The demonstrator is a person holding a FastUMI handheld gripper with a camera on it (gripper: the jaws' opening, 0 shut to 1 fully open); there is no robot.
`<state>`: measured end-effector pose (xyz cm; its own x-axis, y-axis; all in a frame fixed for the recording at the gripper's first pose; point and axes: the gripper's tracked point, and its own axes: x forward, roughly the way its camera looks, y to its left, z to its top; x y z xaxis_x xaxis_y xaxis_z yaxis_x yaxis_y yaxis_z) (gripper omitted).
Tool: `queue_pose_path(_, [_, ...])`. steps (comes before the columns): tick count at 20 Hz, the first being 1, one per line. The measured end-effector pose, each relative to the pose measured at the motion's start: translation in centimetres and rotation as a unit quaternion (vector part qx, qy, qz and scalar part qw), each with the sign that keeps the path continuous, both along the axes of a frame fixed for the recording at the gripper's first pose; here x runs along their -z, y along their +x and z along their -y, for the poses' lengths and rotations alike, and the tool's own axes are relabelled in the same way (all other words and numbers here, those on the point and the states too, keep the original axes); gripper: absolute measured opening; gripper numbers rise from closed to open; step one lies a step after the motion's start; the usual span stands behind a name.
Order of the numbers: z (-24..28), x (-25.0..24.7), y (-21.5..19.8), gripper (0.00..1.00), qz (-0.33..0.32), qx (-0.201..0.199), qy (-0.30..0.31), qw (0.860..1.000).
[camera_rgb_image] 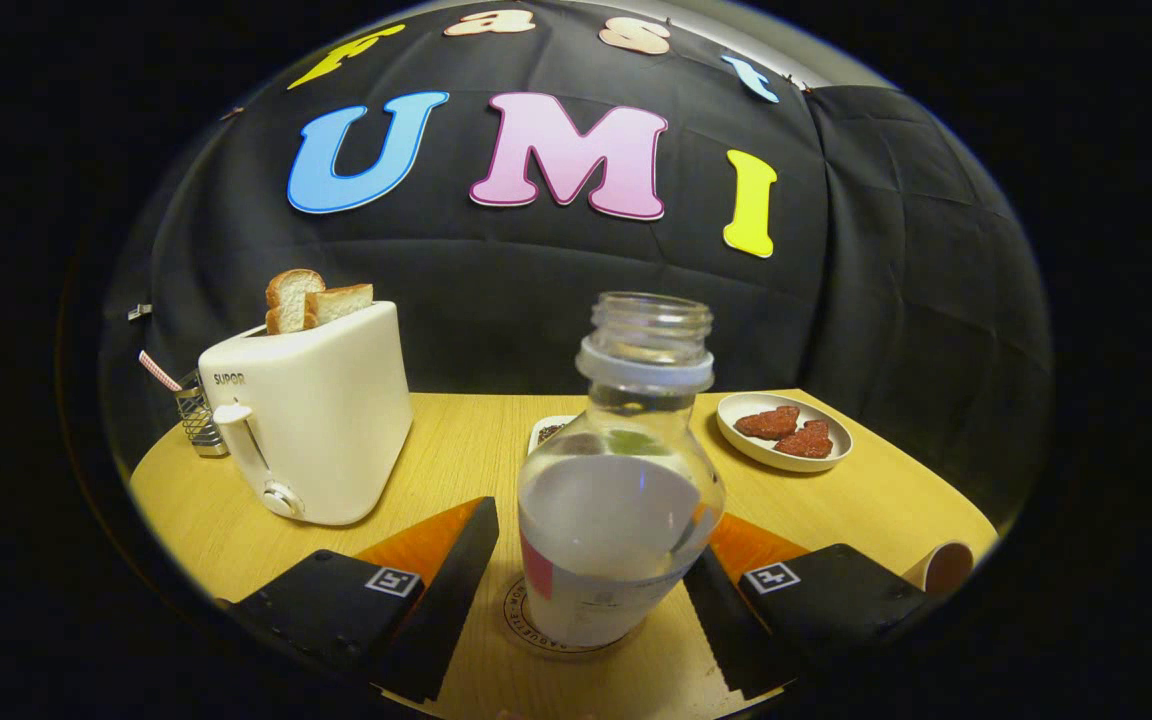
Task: Take the bottle from table, then pour the juice into the cup, finally place the bottle on the coaster
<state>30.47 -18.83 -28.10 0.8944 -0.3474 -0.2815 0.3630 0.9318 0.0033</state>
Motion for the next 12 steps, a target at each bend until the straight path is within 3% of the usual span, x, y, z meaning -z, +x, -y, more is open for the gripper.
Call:
queue_pose_path(5, [-0.3,-2.0,-3.0,0.98,0.002,-0.003,0.002,1.000])
queue_pose_path(12, [-1.6,-8.1,-11.2,0.98,0.023,-0.035,-0.020,0.999])
